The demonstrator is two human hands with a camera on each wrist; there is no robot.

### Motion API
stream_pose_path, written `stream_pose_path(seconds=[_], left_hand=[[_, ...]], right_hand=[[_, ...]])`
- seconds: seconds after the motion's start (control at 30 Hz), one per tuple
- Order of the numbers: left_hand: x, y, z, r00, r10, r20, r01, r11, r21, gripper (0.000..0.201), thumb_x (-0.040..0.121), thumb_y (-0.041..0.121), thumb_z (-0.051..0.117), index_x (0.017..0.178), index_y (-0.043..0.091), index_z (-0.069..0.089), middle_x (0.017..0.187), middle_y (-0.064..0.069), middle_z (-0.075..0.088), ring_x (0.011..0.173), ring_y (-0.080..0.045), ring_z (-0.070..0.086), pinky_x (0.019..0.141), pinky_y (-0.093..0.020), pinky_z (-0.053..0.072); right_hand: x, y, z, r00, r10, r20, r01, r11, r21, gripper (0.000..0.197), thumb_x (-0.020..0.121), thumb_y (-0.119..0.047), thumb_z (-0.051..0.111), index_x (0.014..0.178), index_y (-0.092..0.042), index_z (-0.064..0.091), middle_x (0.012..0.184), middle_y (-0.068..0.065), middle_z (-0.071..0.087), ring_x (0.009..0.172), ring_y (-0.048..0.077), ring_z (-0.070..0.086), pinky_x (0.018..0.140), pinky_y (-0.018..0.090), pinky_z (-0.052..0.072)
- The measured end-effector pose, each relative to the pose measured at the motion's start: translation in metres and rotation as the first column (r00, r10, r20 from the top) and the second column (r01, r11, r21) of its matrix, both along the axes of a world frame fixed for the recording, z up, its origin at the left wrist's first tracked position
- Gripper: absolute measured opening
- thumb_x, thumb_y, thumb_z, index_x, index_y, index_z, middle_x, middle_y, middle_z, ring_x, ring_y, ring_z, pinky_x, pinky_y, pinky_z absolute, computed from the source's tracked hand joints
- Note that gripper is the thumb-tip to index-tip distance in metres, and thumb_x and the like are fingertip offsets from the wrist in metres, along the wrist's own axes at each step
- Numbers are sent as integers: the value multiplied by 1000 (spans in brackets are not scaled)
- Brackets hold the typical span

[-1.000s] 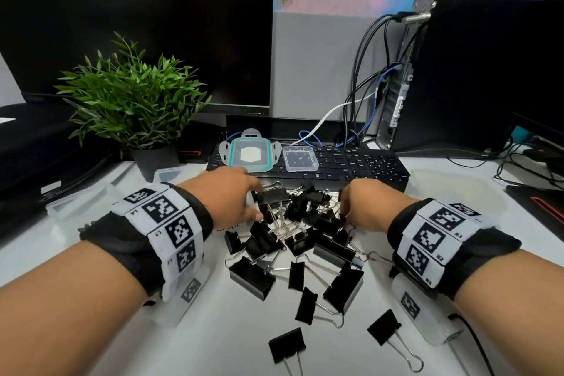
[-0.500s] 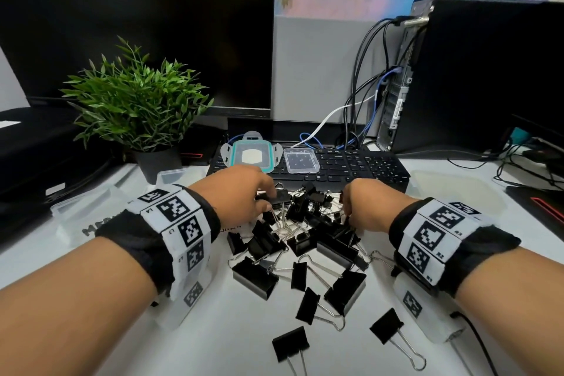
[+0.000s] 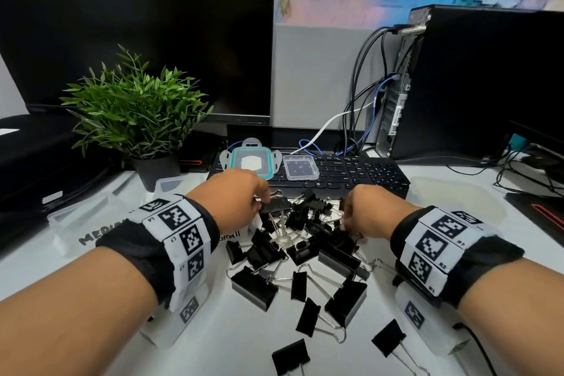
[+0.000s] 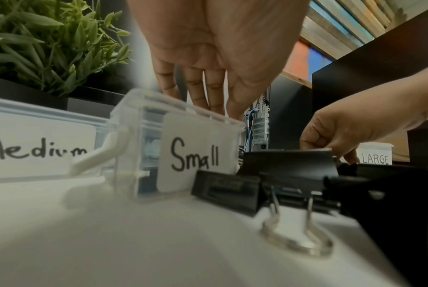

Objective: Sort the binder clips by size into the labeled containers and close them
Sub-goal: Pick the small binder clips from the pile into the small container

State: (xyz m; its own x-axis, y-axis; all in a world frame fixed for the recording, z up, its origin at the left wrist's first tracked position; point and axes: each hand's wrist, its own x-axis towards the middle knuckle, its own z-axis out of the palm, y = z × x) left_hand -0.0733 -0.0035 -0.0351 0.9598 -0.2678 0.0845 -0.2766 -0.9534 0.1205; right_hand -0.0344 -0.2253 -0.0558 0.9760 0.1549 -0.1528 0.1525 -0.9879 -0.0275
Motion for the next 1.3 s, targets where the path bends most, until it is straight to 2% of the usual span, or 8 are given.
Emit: stream_pose_path(seconds=[0.3, 0.43, 0.63, 0.7, 0.8, 0.9, 1.0, 1.3], left_hand=[[-3, -5, -3, 999, -17, -29, 16, 999, -27, 23, 93, 16, 51, 108, 27, 65, 111, 6, 60, 102, -13, 57, 84, -22, 44], [-5, -9, -2, 999, -22, -26, 21, 999, -44, 24, 93, 13, 51, 107, 25, 67, 107, 7, 63, 100, -12, 58, 82, -21, 44], [-5, -8, -4, 1000, -28, -7, 28, 998, -64, 24, 91, 11, 50, 102, 24, 67, 105, 6, 62, 98, -14, 58, 84, -26, 48], [-4, -8, -6, 999, -46, 2, 46, 996, -71, 24, 92, 12, 50, 103, 24, 67, 101, 7, 61, 96, -12, 58, 80, -22, 45], [-4, -9, -7, 997, -74, 12, 75, 994, -78, 18, 92, 18, 55, 105, 24, 66, 92, 12, 55, 90, -8, 55, 76, -18, 39], [-6, -11, -7, 995, -98, 16, 99, 990, -98, 20, 89, 31, 61, 108, 25, 64, 94, 13, 58, 87, -5, 54, 78, -18, 42], [-6, -13, -6, 994, -106, 21, 107, 986, -125, 25, 88, 35, 62, 111, 25, 63, 100, 11, 66, 91, -6, 59, 83, -22, 48], [-8, -16, -5, 987, -121, 106, 141, 969, -204, 15, 91, 32, 59, 100, 26, 69, 85, 9, 69, 79, -7, 63, 75, -27, 53]], right_hand=[[-4, -3, -1, 994, 97, -43, -96, 995, 36, 23, 86, -17, 59, 106, -10, 69, 103, 9, 69, 97, 24, 65, 82, 31, 52], [-9, -2, 2, 992, 118, -51, -119, 993, -12, 10, 86, -17, 59, 93, -12, 66, 102, 10, 69, 95, 25, 65, 76, 29, 50], [-12, 2, 5, 998, 60, 8, -60, 998, -16, 25, 80, -19, 69, 101, -5, 66, 100, 9, 68, 91, 24, 65, 75, 29, 54], [-12, 2, 6, 995, 60, 79, -65, 996, 55, 26, 82, -21, 68, 103, -6, 65, 102, 8, 67, 92, 24, 63, 78, 30, 53], [-13, 5, 9, 975, 93, 202, -152, 942, 299, 29, 86, -18, 63, 113, -11, 61, 105, 4, 64, 93, 19, 59, 83, 28, 49], [-16, 11, 8, 950, 175, 257, -276, 855, 439, 12, 89, -17, 60, 100, -14, 65, 84, -1, 65, 75, 14, 61, 72, 26, 50], [-17, 14, 6, 950, 216, 223, -307, 770, 559, 9, 91, -11, 59, 90, -20, 61, 77, 1, 71, 73, 15, 70, 76, 35, 57], [-20, 15, 8, 934, 280, 223, -359, 723, 591, 6, 90, -16, 62, 92, -21, 59, 81, -1, 72, 78, 12, 69, 77, 34, 57]])
